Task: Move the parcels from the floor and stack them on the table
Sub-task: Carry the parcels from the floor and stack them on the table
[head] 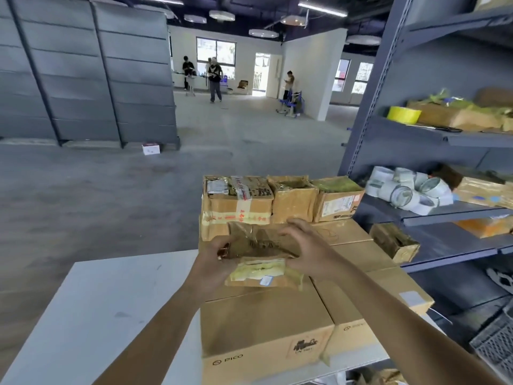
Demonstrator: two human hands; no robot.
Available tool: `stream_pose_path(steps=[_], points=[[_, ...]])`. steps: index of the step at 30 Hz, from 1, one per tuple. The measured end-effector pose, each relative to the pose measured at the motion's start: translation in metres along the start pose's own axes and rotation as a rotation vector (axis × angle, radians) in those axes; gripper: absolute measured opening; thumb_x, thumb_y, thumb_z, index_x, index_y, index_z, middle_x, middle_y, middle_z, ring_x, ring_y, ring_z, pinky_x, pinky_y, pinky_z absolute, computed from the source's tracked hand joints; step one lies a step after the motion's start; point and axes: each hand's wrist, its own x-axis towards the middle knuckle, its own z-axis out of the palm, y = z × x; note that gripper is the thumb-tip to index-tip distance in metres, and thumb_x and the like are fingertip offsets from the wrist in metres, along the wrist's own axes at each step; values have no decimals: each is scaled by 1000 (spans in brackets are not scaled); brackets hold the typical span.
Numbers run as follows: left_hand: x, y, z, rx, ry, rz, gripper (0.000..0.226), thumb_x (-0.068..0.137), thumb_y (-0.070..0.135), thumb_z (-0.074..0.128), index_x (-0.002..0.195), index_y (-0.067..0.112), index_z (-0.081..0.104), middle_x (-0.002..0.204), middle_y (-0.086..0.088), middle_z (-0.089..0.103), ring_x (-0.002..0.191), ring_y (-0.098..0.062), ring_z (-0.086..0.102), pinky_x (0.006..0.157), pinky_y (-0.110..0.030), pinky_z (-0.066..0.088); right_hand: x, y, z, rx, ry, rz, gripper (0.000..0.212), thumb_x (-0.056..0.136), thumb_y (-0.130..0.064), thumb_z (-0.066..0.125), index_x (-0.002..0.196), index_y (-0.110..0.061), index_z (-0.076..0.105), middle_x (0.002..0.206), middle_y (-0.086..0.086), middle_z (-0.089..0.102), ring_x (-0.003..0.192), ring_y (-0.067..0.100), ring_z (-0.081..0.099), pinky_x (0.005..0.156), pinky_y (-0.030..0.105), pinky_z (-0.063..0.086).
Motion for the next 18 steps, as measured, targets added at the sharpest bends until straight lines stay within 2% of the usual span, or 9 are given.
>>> stream_pose_path(steps=[3,5,8,10,12,14,16,17,18], points=[[15,0,6,110,74,21,40,79,10,71,103,39,58,93,18,61,88,3,59,63,-2,41,26,21,3,34,-13,-28,49,80,-29,67,124,-40,48,154,-22,8,140,16,26,100,28,27],[27,-1,10,160,132,23,41,79,9,72,106,36,59,91,14,61,88,-4,60,64,-7,42,44,33,6,83,-26,-13,42,83,-33,67,121,-39,51,156,-20,7,141,20,29,102,29,30],[43,-2,15,220,192,0,45,77,3,73,108,33,60,92,12,62,88,-6,60,66,-15,43,68,49,8,125,-47,-34,38,83,-39,68,118,-39,53,157,-16,9,142,20,29,105,28,30],[52,-5,19,226,250,-14,45,77,0,71,107,32,61,89,12,63,87,-6,60,64,-9,41,82,57,8,152,-83,-61,40,83,-45,68,120,-42,53,158,-19,7,144,18,25,102,26,27],[61,-10,21,228,321,-16,43,79,-4,67,109,27,62,87,13,62,85,-4,61,62,-3,40,95,62,8,178,-147,-83,41,81,-53,66,118,-48,51,159,-21,4,146,16,20,107,32,28],[69,-16,21,275,366,-12,43,83,-5,60,116,22,57,97,6,61,94,-11,61,71,-7,42,107,64,8,192,-189,-115,40,79,-58,64,116,-52,49,161,-17,4,148,15,15,114,40,27],[77,-24,19,334,360,-18,48,85,-8,51,126,18,48,115,-4,54,107,-20,56,85,-24,46,117,64,9,215,-200,-129,42,79,-60,62,118,-53,48,160,-14,12,147,14,19,114,42,28],[79,-28,18,340,333,-39,54,85,-9,47,131,18,43,122,-6,48,110,-20,54,85,-26,47,121,65,11,224,-210,-124,44,81,-60,61,122,-51,47,157,-14,20,143,12,26,111,40,32],[81,-32,18,340,300,-78,60,85,-7,46,137,20,36,126,-5,43,108,-17,52,79,-22,48,123,65,12,228,-232,-109,47,83,-58,60,126,-47,46,152,-13,30,135,10,37,105,35,38]])
